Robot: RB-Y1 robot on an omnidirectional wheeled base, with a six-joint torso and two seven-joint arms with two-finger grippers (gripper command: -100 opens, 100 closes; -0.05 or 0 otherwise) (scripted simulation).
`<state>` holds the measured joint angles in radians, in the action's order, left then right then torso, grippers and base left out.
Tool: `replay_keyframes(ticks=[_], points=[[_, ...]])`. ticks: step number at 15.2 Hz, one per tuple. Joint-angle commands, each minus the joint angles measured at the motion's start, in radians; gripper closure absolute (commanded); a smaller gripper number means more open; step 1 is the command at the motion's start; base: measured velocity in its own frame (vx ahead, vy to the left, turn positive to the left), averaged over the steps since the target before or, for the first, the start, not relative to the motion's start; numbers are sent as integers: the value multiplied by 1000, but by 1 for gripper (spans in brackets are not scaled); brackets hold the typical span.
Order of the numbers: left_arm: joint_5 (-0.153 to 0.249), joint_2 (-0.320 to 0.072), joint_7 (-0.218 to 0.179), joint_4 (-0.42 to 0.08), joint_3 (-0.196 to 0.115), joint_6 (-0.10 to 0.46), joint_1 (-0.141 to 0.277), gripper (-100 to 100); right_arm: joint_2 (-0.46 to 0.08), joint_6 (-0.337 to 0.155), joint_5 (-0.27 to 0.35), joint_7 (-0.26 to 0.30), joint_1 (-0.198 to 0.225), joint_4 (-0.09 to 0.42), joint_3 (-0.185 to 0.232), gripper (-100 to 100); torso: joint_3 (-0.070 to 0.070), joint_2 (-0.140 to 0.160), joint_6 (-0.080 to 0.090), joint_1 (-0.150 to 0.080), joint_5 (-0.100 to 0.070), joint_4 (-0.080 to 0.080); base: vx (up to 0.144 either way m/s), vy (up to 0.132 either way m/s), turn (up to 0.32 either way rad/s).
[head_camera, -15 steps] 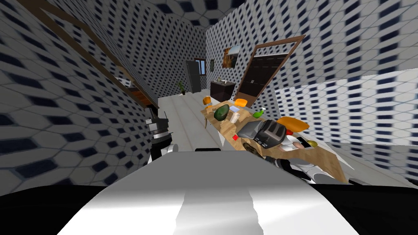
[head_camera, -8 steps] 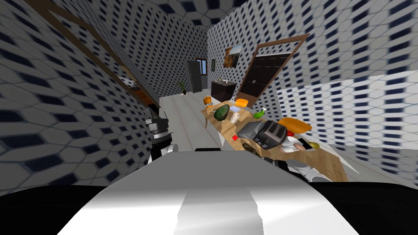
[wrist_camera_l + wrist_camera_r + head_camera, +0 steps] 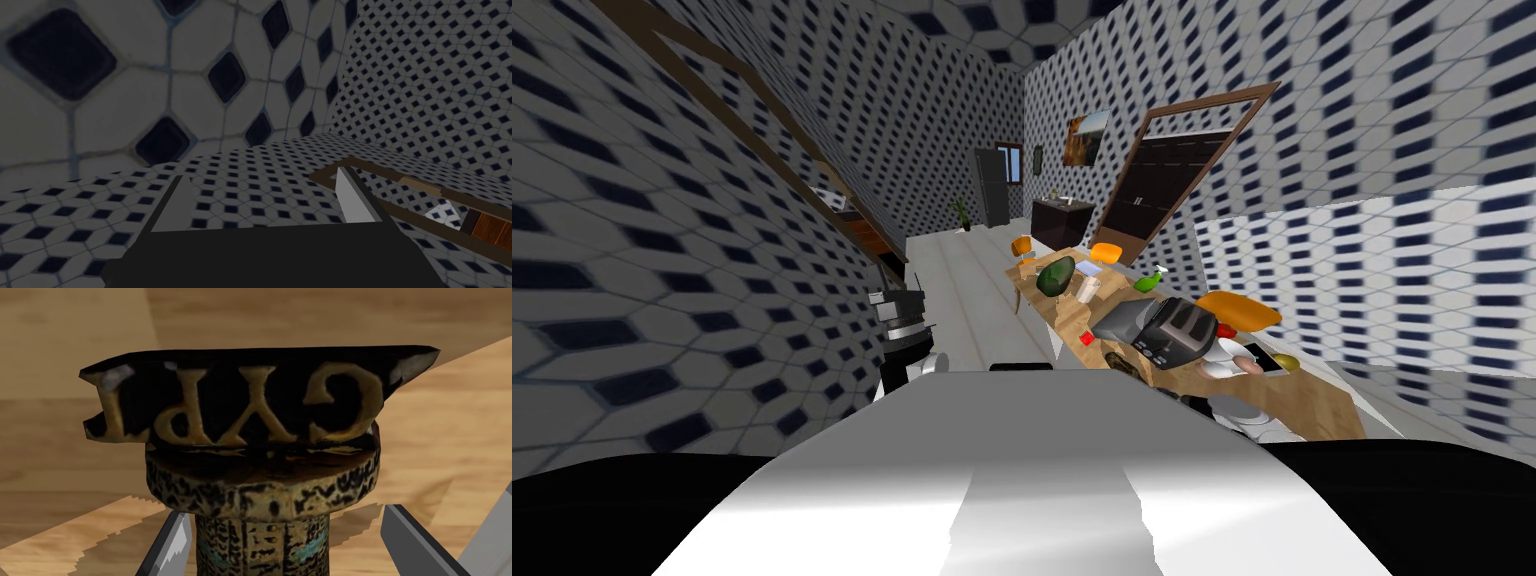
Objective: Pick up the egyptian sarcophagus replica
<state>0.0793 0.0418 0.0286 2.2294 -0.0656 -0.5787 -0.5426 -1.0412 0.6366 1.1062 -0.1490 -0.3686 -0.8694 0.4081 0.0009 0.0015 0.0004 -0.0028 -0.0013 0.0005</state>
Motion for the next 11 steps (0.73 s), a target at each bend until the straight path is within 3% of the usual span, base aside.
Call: replay_keyframes(ticks=[1,2,3,5,6,8,9,11], points=[[0,0,0,0,0,0,0,0,12,-5,50,27,-21,-20,-38,-100,0,0,0,0,0,0,-7,-29,51],[0,0,0,0,0,0,0,0,12,-5,53,27,-21,-20,-38,-100,0,0,0,-1,-1,0,-5,-22,23],[0,0,0,0,0,0,0,0,28,-11,88,62,-50,-50,-79,-100,0,0,0,-1,-1,0,-6,-29,55],[0,0,0,0,0,0,0,0,28,-11,112,62,-50,-50,-86,-100,0,0,0,-2,-1,0,-8,-27,37],[0,0,0,0,0,0,0,0,45,-18,147,97,-80,-79,-128,-100,0,-1,0,-3,-1,0,-10,-27,45],[0,0,0,0,0,0,0,0,45,-18,171,97,-80,-79,-134,-100,0,-1,-1,-4,-2,0,-10,-27,37],[0,0,0,0,0,0,0,0,62,-25,206,132,-109,-109,-175,-100,0,-1,-1,-4,-2,0,-6,-28,55],[0,0,0,0,0,0,0,0,62,-25,229,132,-109,-109,-182,-100,0,-1,-1,-5,-2,0,-6,-28,40]])
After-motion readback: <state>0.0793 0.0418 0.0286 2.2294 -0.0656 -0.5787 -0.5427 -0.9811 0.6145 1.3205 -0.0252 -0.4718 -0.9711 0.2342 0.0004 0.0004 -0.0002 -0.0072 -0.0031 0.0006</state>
